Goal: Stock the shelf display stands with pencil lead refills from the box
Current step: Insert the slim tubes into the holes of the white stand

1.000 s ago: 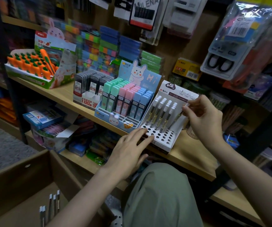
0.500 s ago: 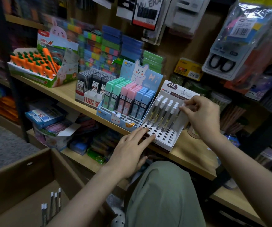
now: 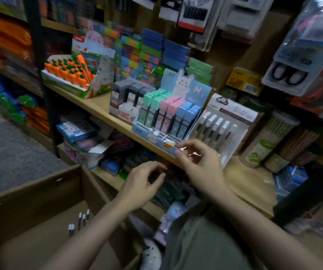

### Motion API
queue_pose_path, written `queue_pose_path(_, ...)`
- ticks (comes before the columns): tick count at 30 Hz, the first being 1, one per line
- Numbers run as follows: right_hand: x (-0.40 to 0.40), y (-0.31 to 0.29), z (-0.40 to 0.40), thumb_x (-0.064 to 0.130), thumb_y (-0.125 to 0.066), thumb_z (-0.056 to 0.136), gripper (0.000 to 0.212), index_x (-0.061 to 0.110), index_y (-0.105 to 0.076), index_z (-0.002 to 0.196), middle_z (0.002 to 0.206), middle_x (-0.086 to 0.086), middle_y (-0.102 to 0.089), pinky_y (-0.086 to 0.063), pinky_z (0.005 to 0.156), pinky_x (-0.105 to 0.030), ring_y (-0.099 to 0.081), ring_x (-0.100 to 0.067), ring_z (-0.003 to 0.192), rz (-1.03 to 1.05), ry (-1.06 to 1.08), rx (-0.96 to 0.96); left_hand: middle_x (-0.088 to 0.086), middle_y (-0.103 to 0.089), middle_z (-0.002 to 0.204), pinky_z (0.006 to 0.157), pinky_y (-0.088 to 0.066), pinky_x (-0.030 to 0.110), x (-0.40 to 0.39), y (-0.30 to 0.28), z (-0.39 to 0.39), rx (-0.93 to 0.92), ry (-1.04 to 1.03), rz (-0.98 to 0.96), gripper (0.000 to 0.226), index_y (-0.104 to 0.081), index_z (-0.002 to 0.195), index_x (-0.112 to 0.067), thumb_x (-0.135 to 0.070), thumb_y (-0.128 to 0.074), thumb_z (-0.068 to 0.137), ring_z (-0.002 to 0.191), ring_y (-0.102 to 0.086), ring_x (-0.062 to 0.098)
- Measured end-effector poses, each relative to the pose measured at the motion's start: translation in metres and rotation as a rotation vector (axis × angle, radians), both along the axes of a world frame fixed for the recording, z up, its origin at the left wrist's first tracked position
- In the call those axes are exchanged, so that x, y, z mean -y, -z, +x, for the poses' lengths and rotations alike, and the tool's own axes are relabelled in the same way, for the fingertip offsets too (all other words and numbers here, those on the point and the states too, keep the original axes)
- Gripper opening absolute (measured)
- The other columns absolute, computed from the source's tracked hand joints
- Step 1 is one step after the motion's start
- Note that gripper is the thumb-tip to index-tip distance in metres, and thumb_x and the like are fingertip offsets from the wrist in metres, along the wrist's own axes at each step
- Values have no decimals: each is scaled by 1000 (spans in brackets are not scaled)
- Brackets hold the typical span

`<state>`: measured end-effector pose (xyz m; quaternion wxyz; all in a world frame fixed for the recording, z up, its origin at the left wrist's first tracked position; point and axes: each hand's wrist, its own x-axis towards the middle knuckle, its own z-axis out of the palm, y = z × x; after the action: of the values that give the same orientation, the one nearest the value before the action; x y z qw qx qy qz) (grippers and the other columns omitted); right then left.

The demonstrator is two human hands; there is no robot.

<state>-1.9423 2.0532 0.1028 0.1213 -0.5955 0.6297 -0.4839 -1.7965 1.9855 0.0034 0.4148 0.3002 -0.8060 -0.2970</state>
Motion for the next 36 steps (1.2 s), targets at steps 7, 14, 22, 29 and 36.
queue_pose_path(7, 47, 131, 120, 14, -67, 86, 15, 13, -69, 100, 75, 4, -63, -43, 67, -20, -54, -6, 66, 607, -261, 150, -8, -67, 70, 64, -46, 15, 15, 126, 129, -25, -658, 624, 21, -65, 72, -26, -11, -66, 86, 73, -64, 13)
queue_pose_path(14, 73, 252, 181, 20, -58, 93, 24, 14, -63, 115, 109, -7, -69, -41, 74, -22, -62, -23, 106, 1035, -327, -33, 18, -65, 85, 88, -50, 39, -23, 242, 204, -26, -973, 1146, 29, -51, 66, -19, -6, -61, 90, 95, -63, 38)
queue_pose_path(22, 107, 350, 210, 25, -52, 98, 57, 3, -31, 146, 146, -18, -37, -33, 105, -30, -40, -32, 133, 1152, -179, -205, 12, -64, 111, 87, -45, 20, 0, 294, 182, -39, -883, 1149, 31, -62, 115, 0, 3, -67, 84, 97, -60, 20)
queue_pose_path(29, 127, 384, 225, 25, -50, 99, 50, 10, -35, 144, 140, -15, -39, -36, 100, -34, -46, -32, 125, 1058, -46, -252, 6, -61, 115, 90, -49, 25, 31, 302, 170, 116, -839, 945, 42, -60, 124, -7, -1, -67, 83, 96, -58, 16)
queue_pose_path(36, 113, 394, 229, 6, -61, 90, 29, 3, -62, 119, 116, -16, -67, -46, 90, -33, -61, -31, 108, 926, -18, 112, 8, -68, 112, 90, -49, 26, 33, 302, 156, 50, -917, 961, 34, -66, 120, -9, -5, -65, 86, 98, -63, 19)
